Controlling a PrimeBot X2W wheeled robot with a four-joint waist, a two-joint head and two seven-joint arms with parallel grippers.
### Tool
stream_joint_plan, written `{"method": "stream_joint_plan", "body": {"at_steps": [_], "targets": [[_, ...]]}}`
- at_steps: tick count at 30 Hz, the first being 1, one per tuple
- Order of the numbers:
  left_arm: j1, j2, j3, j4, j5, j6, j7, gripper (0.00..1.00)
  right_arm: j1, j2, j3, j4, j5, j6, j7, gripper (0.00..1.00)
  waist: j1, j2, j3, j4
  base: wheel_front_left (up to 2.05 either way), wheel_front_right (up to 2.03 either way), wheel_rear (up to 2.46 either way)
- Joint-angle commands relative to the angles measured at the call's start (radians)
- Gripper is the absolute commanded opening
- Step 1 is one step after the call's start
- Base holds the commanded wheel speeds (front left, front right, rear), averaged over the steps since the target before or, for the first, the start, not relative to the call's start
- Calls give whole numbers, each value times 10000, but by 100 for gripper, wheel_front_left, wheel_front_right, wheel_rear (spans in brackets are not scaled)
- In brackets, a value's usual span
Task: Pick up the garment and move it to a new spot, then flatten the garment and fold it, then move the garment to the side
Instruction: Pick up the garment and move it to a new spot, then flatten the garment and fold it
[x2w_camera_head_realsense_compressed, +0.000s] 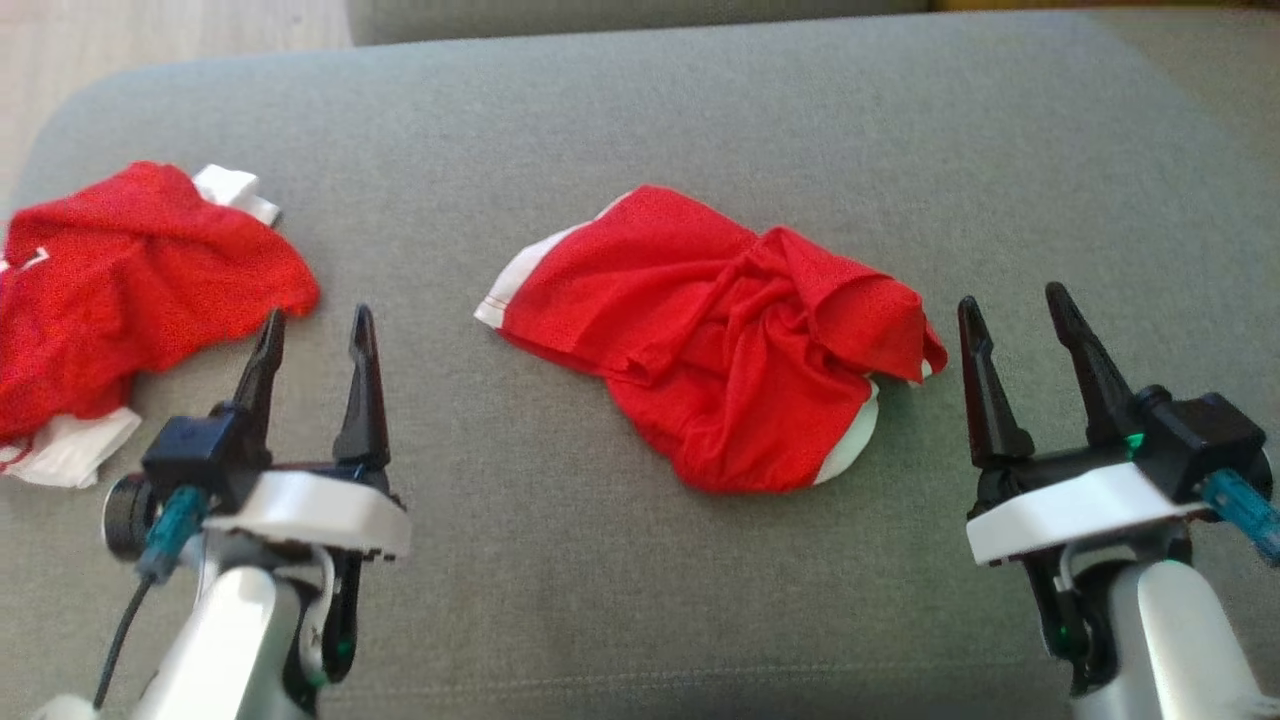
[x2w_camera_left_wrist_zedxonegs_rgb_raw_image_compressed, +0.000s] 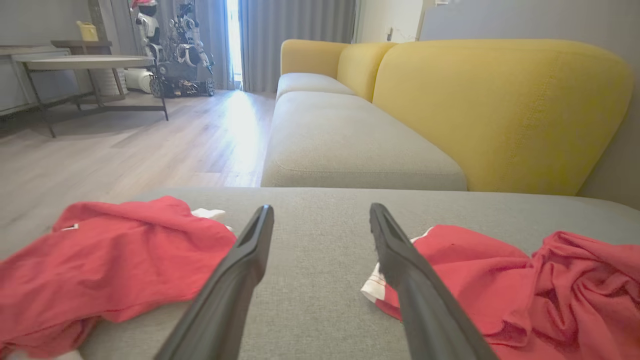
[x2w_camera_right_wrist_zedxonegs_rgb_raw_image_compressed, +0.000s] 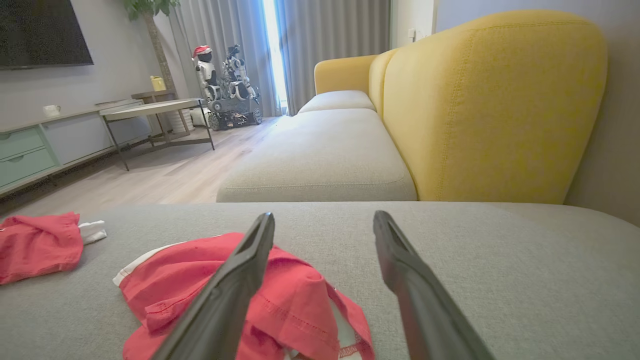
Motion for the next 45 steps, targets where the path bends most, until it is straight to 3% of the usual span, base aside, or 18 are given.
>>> {"method": "stream_joint_plan", "body": {"at_steps": [1, 11, 19, 45], "targets": [[4, 281, 564, -531, 171, -52, -120, 100, 48, -36, 254, -329, -70, -7, 62, 100, 0, -1, -264, 147, 0, 0, 0], [1097, 334, 794, -769, 443, -284, -122, 100, 498, -35, 296, -172, -255, -7, 197, 100, 0, -1, -845, 106, 0, 0, 0], [1689, 350, 832, -791, 485, -231, -123, 100, 921, -35, 261, -186, -307, -7, 294, 100, 0, -1, -1220, 13, 0, 0, 0], [1651, 487, 646, -789, 417, -191, -82, 100, 982, -35, 229, -288, -163, -7, 302, 100, 0, -1, -1197, -22, 0, 0, 0]]}}
